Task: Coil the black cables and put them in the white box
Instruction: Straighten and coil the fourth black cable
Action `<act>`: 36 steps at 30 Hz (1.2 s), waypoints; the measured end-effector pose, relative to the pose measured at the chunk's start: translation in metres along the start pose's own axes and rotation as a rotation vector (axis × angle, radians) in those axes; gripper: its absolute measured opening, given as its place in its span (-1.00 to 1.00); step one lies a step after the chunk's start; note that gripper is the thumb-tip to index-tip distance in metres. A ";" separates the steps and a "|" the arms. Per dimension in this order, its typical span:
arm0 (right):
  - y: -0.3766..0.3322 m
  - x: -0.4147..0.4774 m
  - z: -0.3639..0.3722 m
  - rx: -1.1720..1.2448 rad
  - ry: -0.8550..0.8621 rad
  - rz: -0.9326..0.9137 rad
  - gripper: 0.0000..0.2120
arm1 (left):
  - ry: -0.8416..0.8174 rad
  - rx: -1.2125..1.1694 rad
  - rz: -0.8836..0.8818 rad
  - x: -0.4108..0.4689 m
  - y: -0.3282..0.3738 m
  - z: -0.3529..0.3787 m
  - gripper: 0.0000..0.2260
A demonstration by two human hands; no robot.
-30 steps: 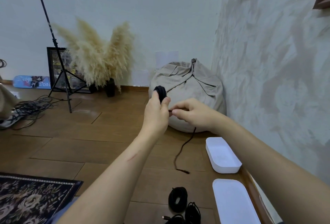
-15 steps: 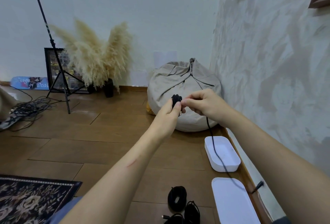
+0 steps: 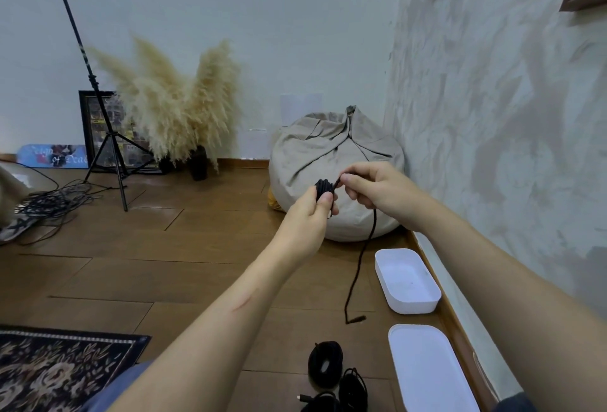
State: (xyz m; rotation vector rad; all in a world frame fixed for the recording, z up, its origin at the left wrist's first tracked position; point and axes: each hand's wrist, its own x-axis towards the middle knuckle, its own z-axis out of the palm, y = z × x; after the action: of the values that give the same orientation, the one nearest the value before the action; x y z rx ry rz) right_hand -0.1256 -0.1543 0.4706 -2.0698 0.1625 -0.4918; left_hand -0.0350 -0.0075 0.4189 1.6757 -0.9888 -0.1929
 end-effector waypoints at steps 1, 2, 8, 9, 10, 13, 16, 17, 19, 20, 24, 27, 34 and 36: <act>0.000 0.001 0.001 0.005 0.028 -0.011 -0.82 | -0.019 -0.007 0.000 -0.001 0.001 0.001 -0.75; 0.000 0.002 0.002 0.019 0.051 -0.017 -0.84 | -0.035 -0.014 -0.002 -0.001 0.000 0.002 -0.76; 0.008 0.003 0.002 0.099 0.126 -0.011 -0.88 | -0.040 -0.034 0.026 -0.003 -0.001 0.003 -0.77; 0.009 0.003 0.002 0.105 0.134 -0.005 -0.87 | -0.035 -0.032 0.037 -0.003 -0.001 0.004 -0.77; 0.010 0.003 0.002 0.112 0.138 0.001 -0.87 | -0.033 -0.034 0.042 -0.003 -0.001 0.005 -0.76; 0.012 0.003 0.001 0.138 0.131 0.006 -0.88 | -0.053 -0.071 0.033 -0.004 0.002 0.005 -0.75; 0.013 0.002 0.000 0.165 0.115 0.006 -0.91 | -0.080 -0.117 0.032 -0.004 0.005 0.003 -0.77; 0.014 0.002 0.000 0.177 0.114 0.008 -0.90 | -0.085 -0.116 0.034 -0.005 0.006 0.002 -0.80; 0.014 0.002 0.000 0.192 0.116 0.009 -0.89 | -0.088 -0.100 0.035 -0.005 0.005 0.002 -0.86; 0.014 0.002 0.001 0.189 0.111 0.005 -0.90 | -0.084 -0.096 0.033 -0.005 0.005 0.002 -0.85; 0.011 0.004 0.005 0.121 0.055 -0.026 -0.84 | -0.033 -0.071 0.026 -0.005 0.003 0.002 -0.78; 0.009 0.006 0.008 0.045 0.041 -0.033 -0.75 | -0.010 -0.062 0.013 -0.004 0.002 0.002 -0.79; 0.008 0.008 0.008 0.005 0.042 -0.055 -0.76 | -0.010 -0.081 0.024 -0.005 0.006 0.002 -0.79; 0.007 0.008 0.008 -0.012 0.048 -0.075 -0.76 | -0.009 -0.108 0.020 -0.006 0.007 0.004 -0.77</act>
State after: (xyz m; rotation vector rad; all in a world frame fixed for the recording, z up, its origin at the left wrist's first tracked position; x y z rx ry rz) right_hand -0.1149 -0.1542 0.4634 -2.0831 0.1170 -0.5876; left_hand -0.0450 -0.0064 0.4212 1.5669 -0.9850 -0.2366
